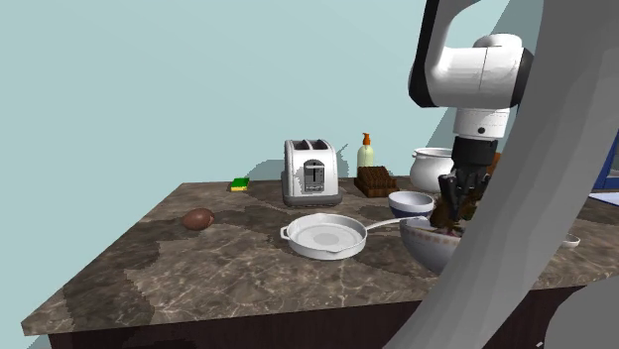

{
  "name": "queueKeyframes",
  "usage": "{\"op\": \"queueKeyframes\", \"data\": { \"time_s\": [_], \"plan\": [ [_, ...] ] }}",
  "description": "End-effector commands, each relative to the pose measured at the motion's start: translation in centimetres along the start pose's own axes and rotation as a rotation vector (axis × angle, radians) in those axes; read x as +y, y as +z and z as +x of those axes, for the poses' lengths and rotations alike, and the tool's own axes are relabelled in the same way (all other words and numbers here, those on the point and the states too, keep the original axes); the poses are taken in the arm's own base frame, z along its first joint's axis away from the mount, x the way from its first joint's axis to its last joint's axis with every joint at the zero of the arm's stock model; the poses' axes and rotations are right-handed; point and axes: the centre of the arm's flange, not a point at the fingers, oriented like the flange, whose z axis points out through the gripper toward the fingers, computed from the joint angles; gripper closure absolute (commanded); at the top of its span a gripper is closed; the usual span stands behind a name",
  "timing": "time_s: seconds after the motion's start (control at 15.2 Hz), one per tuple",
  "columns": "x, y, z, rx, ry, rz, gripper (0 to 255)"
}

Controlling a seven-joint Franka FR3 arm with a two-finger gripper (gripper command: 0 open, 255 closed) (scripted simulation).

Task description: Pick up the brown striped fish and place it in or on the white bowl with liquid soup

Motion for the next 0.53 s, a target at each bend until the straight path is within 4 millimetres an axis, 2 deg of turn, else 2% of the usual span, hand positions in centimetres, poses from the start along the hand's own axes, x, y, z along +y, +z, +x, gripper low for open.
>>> {"op": "queueKeyframes", "data": {
  "time_s": [0.0,0.13,0.2,0.46],
  "plan": [
    [-0.3,0.43,0.08,-0.008,-0.003,0.006,255],
    [-0.3,0.43,0.08,-0.008,-0.003,0.006,255],
    [-0.33,0.41,-0.03,-0.008,-0.003,0.006,0],
    [-0.33,0.5,0.07,-0.008,-0.003,0.006,0]
  ]
}}
